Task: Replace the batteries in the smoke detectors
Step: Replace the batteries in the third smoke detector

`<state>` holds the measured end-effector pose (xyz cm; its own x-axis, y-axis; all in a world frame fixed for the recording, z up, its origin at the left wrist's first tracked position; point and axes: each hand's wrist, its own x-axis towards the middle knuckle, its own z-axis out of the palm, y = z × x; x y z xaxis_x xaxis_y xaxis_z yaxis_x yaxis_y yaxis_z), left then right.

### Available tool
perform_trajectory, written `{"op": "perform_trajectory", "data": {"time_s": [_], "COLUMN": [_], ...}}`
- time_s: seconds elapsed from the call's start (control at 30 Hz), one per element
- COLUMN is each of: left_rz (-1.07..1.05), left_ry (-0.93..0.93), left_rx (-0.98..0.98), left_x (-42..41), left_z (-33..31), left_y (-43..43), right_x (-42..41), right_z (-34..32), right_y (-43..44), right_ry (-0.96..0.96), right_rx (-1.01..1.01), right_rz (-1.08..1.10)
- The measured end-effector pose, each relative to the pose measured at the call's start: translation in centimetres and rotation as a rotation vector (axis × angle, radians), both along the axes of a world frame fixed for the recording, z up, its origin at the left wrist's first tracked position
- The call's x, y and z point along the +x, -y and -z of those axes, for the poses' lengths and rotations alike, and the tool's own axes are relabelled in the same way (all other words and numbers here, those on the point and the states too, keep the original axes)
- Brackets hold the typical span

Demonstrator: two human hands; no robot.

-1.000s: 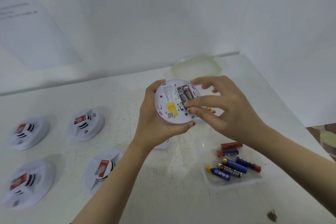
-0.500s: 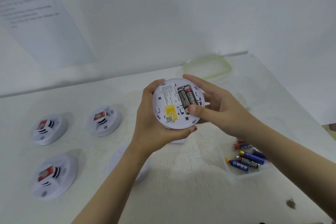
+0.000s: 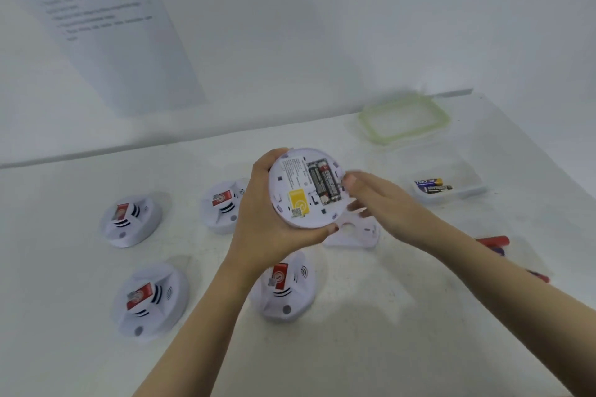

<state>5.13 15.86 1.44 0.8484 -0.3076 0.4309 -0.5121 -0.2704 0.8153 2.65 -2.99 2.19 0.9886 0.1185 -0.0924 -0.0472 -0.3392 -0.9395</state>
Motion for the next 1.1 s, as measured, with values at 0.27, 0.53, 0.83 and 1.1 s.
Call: {"op": "perform_trajectory", "data": {"time_s": [0.27,0.53,0.83,1.1], "left_rz": [0.015,0.058,0.107,0.127], "left_ry": [-0.097,-0.131,-0.134,-0.084], "left_rx": [0.024,-0.005,-0.003,-0.013], "left_x": [0.5,1.5,1.5,0.9], "left_z": [1.7,1.9,1.5,0.4], "left_y": [-3.6,-4.5,-5.1,-5.3], "right_x": [0.6,0.2,-0.8,-0.9], "right_z": [2.9,3.2,-1.4,-3.3], "right_y": [-0.3,-0.7,-3.3,-5.4], "right_ry": [0.009,0.093,0.348,0.461], "right_rx": [-0.836,-0.842,-0.286,-0.556], "right_rz": [-0.171,0.018,0.069,-0.092]}}
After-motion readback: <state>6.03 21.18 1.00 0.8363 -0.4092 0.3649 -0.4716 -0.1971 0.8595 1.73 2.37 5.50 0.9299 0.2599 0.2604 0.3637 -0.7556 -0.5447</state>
